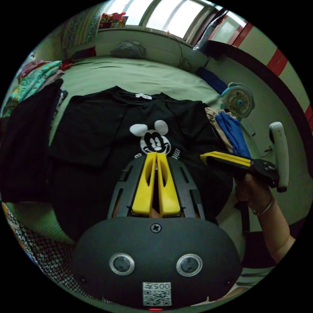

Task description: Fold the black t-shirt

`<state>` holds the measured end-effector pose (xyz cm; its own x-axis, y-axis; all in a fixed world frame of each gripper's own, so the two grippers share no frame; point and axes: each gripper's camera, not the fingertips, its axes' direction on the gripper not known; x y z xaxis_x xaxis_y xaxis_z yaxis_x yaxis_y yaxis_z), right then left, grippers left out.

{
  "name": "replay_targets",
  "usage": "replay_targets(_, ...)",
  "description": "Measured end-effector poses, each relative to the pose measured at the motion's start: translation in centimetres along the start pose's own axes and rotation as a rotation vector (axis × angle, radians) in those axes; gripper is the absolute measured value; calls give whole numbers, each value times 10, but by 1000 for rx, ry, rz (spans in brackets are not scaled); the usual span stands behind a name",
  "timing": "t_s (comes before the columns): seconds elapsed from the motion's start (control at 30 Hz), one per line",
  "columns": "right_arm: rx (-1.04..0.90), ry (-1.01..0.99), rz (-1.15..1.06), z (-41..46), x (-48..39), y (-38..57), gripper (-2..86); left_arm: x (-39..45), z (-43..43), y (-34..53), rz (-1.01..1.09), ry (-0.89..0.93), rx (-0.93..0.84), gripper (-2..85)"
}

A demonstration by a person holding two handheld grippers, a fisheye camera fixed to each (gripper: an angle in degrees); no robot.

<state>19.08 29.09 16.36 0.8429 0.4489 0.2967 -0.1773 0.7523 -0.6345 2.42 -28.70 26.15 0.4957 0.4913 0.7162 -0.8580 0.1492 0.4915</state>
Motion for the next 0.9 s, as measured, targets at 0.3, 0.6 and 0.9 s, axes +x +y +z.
replay_targets(0.3,56,26,141,-42,42,111,57,-116,-91,93,-144,-172,-61,52)
replay_targets(0.6,78,50,304,-54,58,183,58,-172,-127,140,-206,-163,-118,134)
replay_targets(0.9,67,96,311,-54,49,204,49,-187,-160,150,-210,-219,-154,126)
